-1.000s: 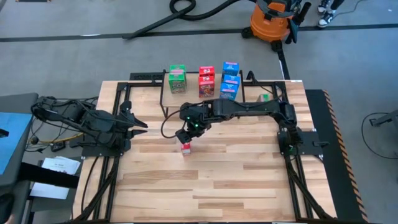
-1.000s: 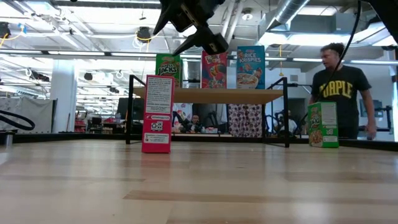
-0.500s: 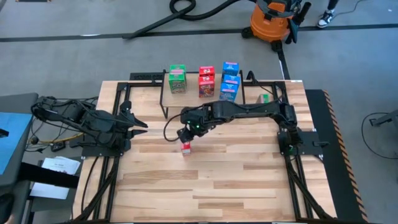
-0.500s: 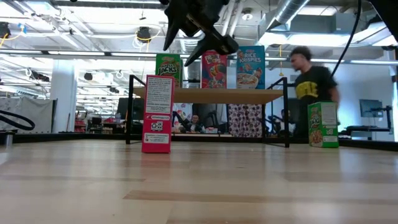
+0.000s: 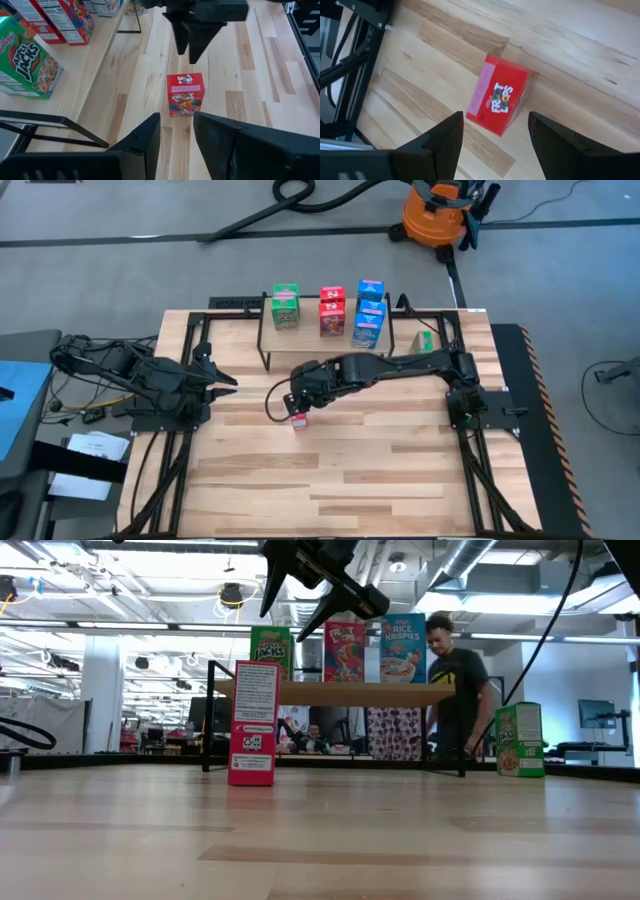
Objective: Stack cereal on shelf
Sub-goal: Put the red cereal box on the shelf aligned with the other red cereal box
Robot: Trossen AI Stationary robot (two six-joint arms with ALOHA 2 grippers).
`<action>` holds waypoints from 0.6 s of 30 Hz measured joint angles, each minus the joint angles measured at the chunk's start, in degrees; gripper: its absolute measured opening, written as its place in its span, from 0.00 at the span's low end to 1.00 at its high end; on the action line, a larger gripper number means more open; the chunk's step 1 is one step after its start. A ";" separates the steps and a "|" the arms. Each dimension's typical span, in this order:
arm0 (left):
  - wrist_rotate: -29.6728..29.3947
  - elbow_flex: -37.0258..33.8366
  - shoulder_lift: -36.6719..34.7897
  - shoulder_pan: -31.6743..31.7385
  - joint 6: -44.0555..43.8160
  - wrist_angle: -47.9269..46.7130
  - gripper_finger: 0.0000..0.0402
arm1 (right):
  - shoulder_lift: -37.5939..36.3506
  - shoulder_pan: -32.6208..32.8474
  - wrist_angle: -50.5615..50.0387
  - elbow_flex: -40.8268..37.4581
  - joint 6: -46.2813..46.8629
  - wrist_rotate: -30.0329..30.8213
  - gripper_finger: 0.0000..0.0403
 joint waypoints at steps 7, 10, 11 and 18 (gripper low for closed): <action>0.00 -0.01 0.00 0.00 0.02 0.00 0.27 | 0.02 1.31 1.81 -2.17 -1.50 0.30 0.62; 0.00 -0.01 0.02 0.00 0.02 -0.01 0.27 | 0.02 1.71 2.12 -3.10 -3.53 0.24 0.62; 0.00 -0.01 0.02 0.00 0.02 -0.01 0.27 | 0.02 1.78 2.13 -3.30 -4.55 0.24 0.62; 0.00 -0.01 0.02 0.00 0.02 -0.01 0.27 | 0.04 1.96 6.38 -4.37 -5.14 -0.03 0.62</action>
